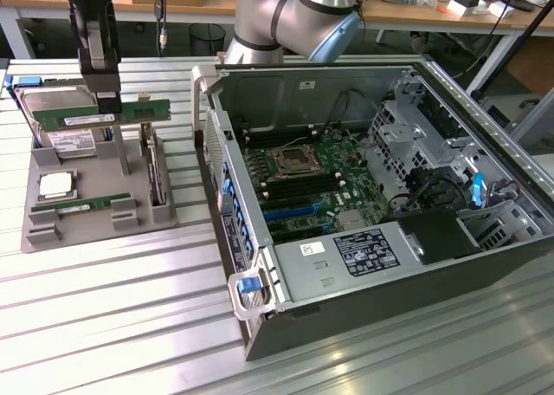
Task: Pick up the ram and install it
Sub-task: 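Pick up the ram and move it above insertion slot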
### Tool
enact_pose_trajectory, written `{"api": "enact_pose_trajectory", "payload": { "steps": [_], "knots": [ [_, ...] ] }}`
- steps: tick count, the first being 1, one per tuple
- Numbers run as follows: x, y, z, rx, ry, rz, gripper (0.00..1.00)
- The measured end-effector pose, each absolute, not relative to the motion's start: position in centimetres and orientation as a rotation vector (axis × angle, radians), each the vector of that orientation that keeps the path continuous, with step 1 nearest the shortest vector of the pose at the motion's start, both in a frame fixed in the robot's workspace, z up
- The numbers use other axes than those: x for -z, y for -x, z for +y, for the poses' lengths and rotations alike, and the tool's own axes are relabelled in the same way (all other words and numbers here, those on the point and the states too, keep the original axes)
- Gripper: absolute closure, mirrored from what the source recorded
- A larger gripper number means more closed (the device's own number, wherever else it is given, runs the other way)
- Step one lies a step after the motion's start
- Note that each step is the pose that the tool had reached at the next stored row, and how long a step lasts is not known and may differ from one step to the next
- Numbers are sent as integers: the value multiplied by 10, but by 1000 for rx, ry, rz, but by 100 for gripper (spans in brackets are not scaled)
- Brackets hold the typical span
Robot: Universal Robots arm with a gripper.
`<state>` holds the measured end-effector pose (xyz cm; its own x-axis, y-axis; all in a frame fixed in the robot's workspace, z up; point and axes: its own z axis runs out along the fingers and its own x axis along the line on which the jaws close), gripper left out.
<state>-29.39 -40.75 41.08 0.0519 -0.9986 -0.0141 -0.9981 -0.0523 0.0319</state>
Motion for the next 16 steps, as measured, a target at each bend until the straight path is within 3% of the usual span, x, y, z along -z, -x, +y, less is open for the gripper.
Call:
{"api": "enact_pose_trajectory", "payload": {
  "steps": [16],
  "knots": [
    [-411,262,-407,50,-2269,-2153,88]
  ]
}}
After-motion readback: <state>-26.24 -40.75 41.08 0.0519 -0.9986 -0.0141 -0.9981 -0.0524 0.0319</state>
